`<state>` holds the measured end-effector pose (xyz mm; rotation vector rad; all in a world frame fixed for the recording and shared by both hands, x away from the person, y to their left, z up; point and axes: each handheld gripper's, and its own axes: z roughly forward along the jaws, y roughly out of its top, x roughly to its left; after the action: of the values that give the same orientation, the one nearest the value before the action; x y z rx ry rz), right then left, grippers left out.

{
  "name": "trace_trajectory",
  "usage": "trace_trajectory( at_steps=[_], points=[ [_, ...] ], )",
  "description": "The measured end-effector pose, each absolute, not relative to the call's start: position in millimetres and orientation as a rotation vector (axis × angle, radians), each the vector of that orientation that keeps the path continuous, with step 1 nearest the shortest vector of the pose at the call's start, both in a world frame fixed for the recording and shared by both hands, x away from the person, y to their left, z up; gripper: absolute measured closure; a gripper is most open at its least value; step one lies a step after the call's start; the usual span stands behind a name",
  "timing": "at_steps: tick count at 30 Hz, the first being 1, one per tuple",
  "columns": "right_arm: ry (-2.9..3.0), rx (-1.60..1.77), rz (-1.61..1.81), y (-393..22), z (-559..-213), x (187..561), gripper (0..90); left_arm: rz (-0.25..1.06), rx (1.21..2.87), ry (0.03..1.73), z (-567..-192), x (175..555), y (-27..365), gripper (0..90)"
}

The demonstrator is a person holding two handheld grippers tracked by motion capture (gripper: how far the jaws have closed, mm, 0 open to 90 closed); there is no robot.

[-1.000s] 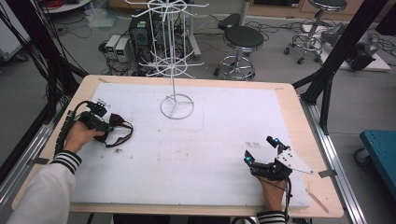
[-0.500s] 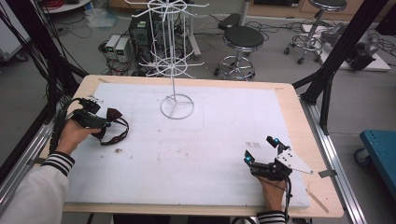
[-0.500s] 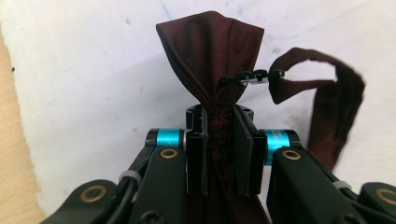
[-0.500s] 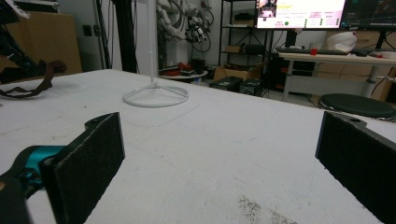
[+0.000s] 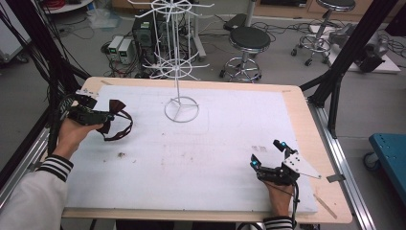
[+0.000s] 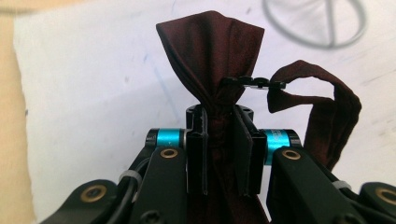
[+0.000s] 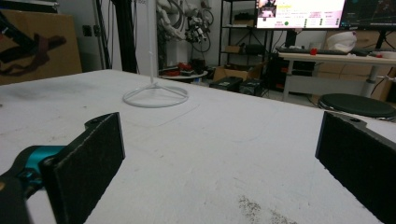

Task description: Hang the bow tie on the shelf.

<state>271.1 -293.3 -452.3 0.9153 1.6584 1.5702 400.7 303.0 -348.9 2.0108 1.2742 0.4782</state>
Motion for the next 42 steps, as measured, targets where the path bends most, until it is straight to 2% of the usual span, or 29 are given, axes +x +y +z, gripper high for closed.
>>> trace_trajectory(
  at_steps=[20, 42],
  points=[
    [1.658, 0.917, 1.570, -293, -452, 271, 0.6, 0.528, 1.883, 1.156, -302, 400, 274, 76.7],
    [1.658, 0.917, 1.573, -293, -452, 271, 0.5, 0.612, 1.822, 1.072, -255, 410, 235, 76.7]
  ],
)
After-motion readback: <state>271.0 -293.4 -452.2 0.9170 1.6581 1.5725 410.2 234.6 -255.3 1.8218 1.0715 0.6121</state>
